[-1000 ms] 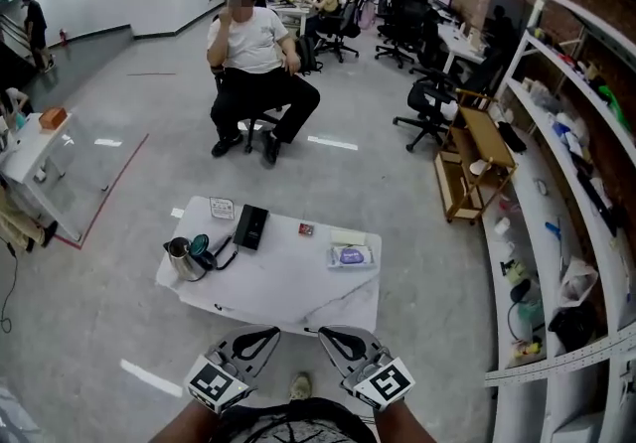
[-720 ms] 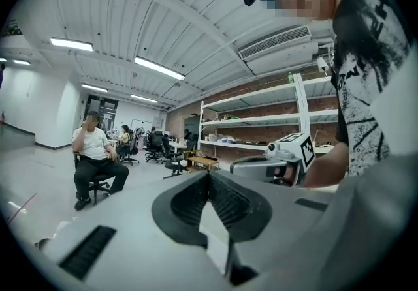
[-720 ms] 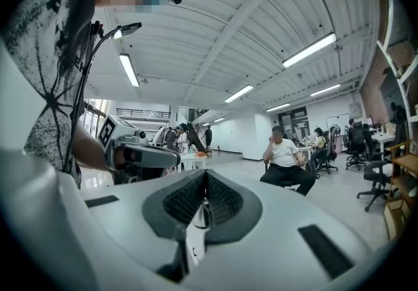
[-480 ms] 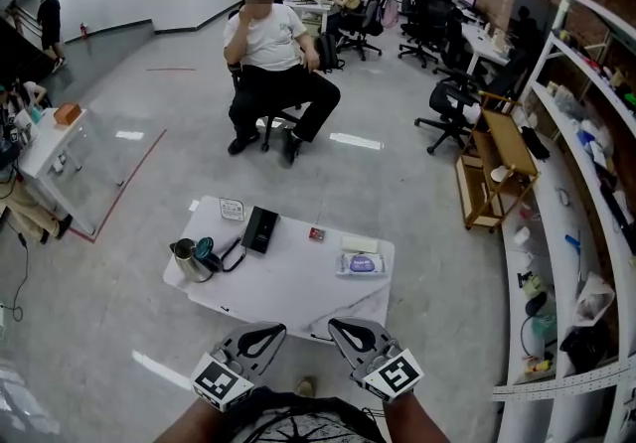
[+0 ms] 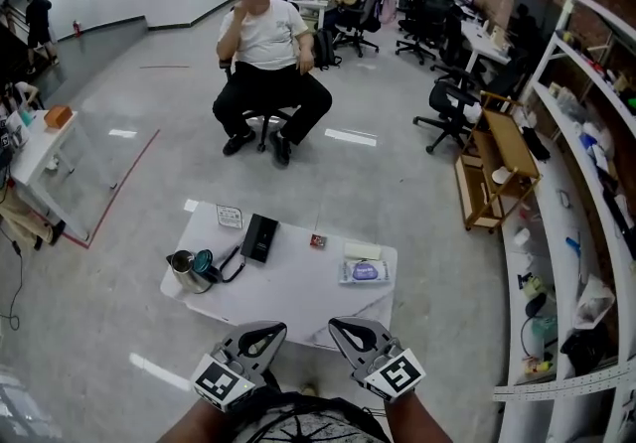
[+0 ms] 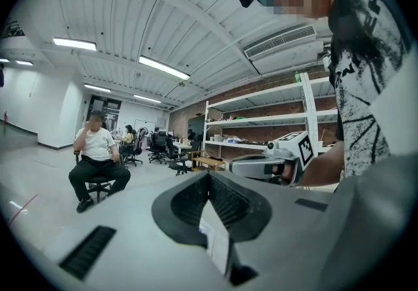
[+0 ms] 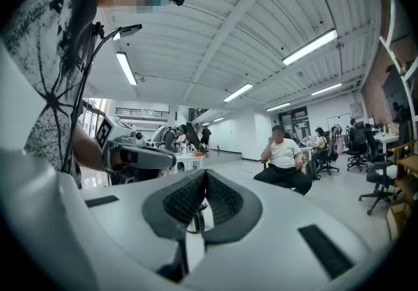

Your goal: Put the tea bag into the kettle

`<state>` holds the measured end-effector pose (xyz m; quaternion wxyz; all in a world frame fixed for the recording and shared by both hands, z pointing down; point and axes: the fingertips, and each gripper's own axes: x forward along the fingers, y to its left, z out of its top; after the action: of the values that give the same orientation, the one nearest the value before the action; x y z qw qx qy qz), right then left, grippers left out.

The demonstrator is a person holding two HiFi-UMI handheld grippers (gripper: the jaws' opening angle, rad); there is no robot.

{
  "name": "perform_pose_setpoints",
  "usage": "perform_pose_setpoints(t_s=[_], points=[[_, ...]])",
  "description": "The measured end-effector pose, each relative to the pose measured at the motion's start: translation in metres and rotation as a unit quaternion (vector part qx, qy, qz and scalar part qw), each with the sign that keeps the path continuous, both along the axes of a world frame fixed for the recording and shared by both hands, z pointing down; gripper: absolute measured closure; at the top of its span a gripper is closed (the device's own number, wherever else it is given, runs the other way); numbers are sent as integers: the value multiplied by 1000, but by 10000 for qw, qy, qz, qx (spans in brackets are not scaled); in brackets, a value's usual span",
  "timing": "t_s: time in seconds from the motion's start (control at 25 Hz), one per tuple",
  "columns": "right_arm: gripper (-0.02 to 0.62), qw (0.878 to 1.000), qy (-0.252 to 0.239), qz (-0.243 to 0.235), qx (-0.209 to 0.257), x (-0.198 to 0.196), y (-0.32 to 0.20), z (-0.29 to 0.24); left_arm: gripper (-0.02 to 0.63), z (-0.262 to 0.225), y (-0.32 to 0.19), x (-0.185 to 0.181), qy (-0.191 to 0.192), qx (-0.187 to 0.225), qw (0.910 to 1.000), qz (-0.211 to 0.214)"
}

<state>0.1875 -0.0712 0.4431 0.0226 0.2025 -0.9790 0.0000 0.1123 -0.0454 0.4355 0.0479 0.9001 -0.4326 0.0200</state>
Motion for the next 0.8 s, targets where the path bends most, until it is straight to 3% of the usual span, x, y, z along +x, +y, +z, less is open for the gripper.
perform_pose_setpoints(t_s=[0.32, 0.48, 0.8], points=[[586, 9994, 0, 286, 169, -53, -59, -12, 598, -8, -72, -44, 101, 52, 9984, 546], [586, 9979, 5, 605, 223, -82, -90, -16, 599, -19, -107, -78, 542, -142, 9960, 702], [586, 9935, -71, 1117, 213, -120, -129, -26, 599, -23, -148, -113, 381, -63, 9924, 1166]])
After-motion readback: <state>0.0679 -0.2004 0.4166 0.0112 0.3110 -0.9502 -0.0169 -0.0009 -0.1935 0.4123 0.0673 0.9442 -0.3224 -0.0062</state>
